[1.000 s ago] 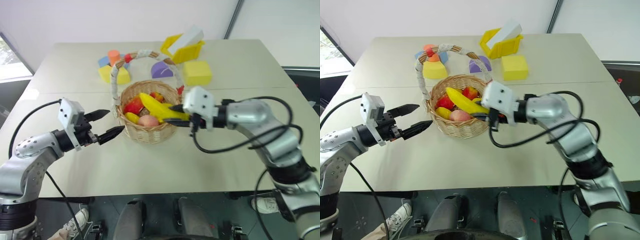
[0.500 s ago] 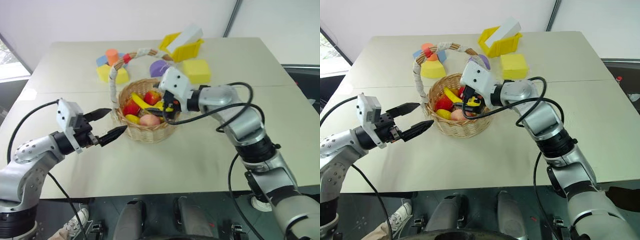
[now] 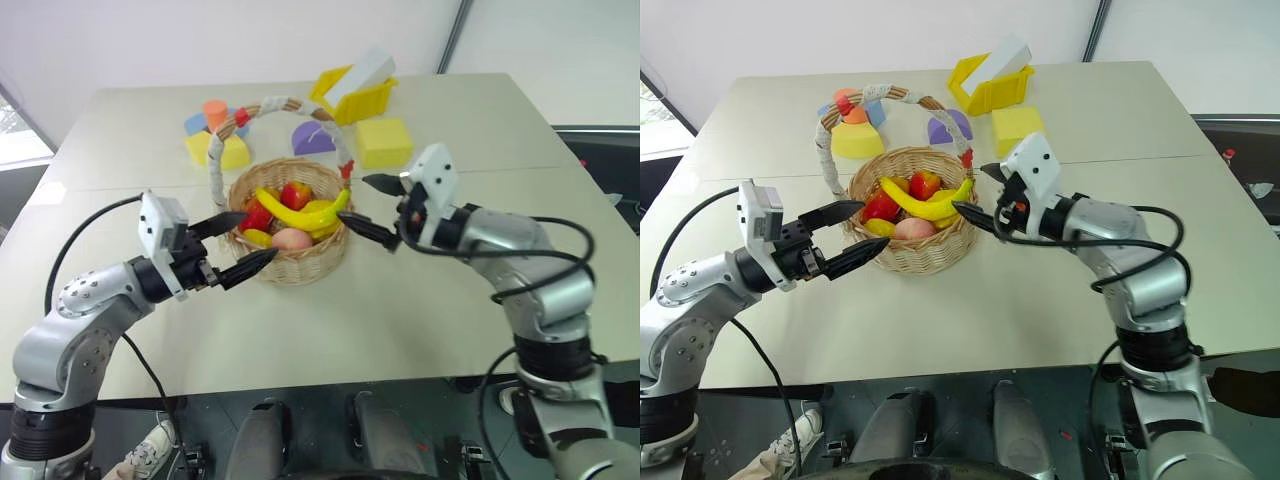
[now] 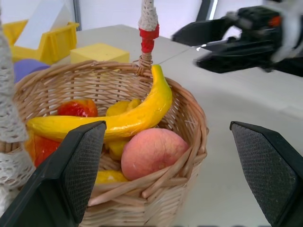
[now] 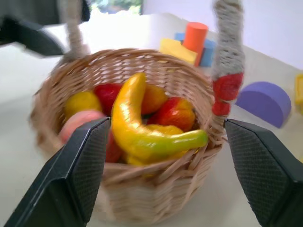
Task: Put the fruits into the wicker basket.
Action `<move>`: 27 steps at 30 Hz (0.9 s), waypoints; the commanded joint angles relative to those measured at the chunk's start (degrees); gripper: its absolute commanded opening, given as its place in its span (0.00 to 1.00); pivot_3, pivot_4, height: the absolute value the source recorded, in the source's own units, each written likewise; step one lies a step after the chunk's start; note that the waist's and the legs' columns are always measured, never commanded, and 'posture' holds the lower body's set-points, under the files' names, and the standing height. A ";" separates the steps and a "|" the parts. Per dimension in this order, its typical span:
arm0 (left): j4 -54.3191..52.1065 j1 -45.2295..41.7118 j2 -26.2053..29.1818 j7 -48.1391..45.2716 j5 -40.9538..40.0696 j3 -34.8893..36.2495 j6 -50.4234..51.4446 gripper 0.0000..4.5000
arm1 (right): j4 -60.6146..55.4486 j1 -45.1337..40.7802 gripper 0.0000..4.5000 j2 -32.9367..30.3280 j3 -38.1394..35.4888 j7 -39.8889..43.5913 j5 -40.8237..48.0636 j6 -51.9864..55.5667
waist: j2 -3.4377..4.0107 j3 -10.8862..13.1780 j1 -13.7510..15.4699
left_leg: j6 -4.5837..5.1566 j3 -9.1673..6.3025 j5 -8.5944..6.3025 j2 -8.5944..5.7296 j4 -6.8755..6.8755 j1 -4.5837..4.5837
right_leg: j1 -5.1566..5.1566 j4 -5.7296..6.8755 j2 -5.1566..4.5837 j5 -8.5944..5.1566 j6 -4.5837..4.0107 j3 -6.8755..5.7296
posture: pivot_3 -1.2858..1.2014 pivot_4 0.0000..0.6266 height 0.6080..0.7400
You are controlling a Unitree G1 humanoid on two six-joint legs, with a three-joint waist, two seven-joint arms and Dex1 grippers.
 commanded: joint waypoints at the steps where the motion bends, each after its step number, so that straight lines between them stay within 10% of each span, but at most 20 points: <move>1: -1.33 -0.40 -0.23 0.11 -1.07 -0.01 -0.84 1.00 | 6.09 -3.69 0.88 4.42 -1.86 -5.58 -1.17 -3.68 | 0.00 0.00 0.06 | 0.00 0.01 0.00 -0.01 0.00 0.00 | 0.00 0.00 0.00 0.00 0.00 -0.01 | 0.52 0.24 1.00; 6: -2.18 -0.03 -1.33 1.22 -1.50 -0.40 -1.06 1.00 | 12.16 -5.63 0.76 6.87 -1.61 -5.91 -1.23 -7.90 | 0.00 0.00 0.58 | 0.01 0.04 -0.01 -0.06 0.00 -0.08 | -0.02 -0.03 -0.06 0.00 0.00 -0.02 | 0.52 0.24 1.00; 13: -3.09 0.17 -2.14 2.30 -1.70 -1.04 -0.98 1.00 | 12.37 -6.42 0.01 8.36 -3.05 -5.95 1.27 -8.40 | 0.00 0.00 0.51 | 0.01 0.04 -0.01 -0.06 0.00 -0.10 | -0.03 -0.06 -0.07 0.00 0.01 -0.03 | 0.52 0.24 1.00; 27: -0.64 -3.63 -2.82 1.39 -1.81 -4.38 -1.54 1.00 | 13.91 -0.33 0.00 -10.33 -21.34 -12.83 -4.22 -15.86 | 0.02 0.00 1.76 | 0.09 -0.05 -0.05 -0.20 0.07 -0.34 | -0.05 -0.23 -0.13 0.01 0.02 -0.10 | 0.52 0.24 1.00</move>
